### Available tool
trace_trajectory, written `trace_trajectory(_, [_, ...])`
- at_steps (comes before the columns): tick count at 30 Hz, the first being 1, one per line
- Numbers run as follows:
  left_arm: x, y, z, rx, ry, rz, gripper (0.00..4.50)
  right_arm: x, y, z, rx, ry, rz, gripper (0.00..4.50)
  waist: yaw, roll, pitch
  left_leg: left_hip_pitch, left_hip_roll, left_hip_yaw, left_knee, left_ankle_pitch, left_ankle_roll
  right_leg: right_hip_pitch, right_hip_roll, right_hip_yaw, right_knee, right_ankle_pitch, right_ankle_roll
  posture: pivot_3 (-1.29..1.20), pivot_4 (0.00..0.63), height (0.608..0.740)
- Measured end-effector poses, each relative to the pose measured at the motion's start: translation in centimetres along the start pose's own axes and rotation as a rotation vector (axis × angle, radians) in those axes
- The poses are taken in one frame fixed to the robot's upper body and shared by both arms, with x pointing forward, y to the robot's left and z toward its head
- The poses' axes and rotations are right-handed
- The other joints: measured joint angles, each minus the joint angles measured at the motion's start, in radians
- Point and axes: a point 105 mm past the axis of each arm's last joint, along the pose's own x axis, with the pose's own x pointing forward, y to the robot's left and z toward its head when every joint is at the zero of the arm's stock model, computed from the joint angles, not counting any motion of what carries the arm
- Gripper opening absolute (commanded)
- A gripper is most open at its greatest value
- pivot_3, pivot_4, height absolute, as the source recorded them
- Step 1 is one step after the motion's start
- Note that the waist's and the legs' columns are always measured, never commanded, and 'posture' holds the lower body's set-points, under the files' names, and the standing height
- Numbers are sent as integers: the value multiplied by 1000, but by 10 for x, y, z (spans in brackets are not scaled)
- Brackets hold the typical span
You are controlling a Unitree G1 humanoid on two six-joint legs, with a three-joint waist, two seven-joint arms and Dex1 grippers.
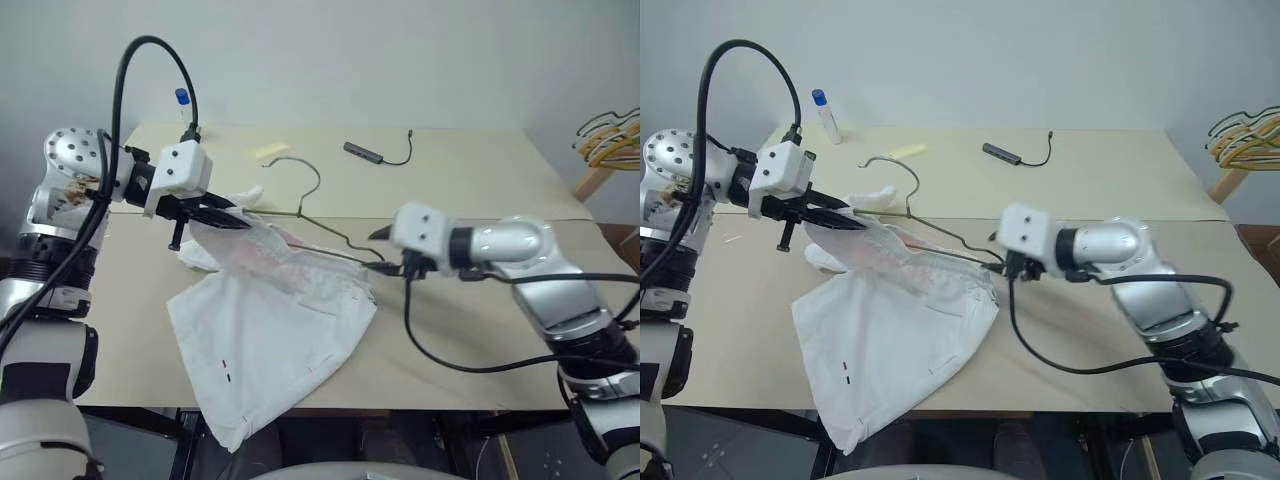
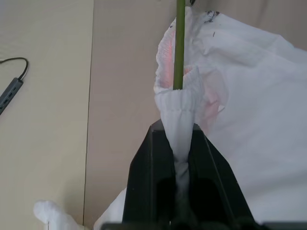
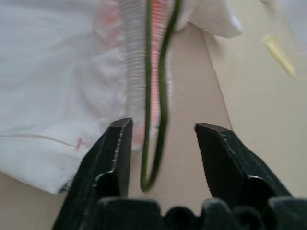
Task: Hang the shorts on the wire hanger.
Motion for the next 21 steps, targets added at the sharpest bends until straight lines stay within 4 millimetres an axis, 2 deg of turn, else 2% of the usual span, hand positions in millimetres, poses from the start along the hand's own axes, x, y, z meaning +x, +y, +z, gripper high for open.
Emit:
trace_trajectory(3, [-2, -3, -7, -20, 7, 16, 0, -36, -23, -12, 114, 11, -117, 4319, 5, 0, 0, 0, 0, 0, 0, 0, 0, 0, 0, 0, 0, 0, 0, 4, 0, 740])
trace_trajectory(5, [-2, -4, -10, -28, 14, 21, 0, -49, -24, -19, 180, 14, -129, 4319, 3, 0, 0, 0, 0, 0, 0, 0, 0, 1, 0, 0, 0, 0, 0, -6, 0, 740])
trace_trajectory(8, [-1, -3, -14, -24, 30, 44, 0, -61, -8, -30, 329, 15, -63, 4319, 0, 0, 0, 1, 0, 0, 0, 0, 0, 1, 0, 0, 0, 0, 0, -15, 0, 740])
trace_trajectory(10, [-1, -1, -15, -27, 28, 58, 0, -56, 12, -35, 421, 15, 13, 4319, -8, 0, 0, 2, 0, 0, 0, 0, 0, 1, 0, 1, 1, 0, 0, -24, 0, 740])
trace_trajectory(12, [0, -1, -16, -30, 25, 66, 0, -48, 22, -37, 485, 16, 52, 4319, -17, 0, 0, 2, 0, 0, 0, 0, 0, 1, 0, 1, 1, 0, 0, -29, 0, 740])
trace_trajectory(17, [3, 1, -15, -20, 6, 74, 0, -6, 50, -48, 726, 29, 113, 4319, -34, -1, 0, 1, 0, -1, 0, 0, 0, 1, 1, 1, 1, 0, 0, -38, 0, 740])
trace_trajectory(21, [3, 2, -15, -20, 6, 77, 0, 11, 53, -47, 780, 35, 118, 4319, -33, -1, 0, 1, 0, -1, 0, 0, 0, 1, 1, 1, 1, 0, 0, -41, 0, 740])
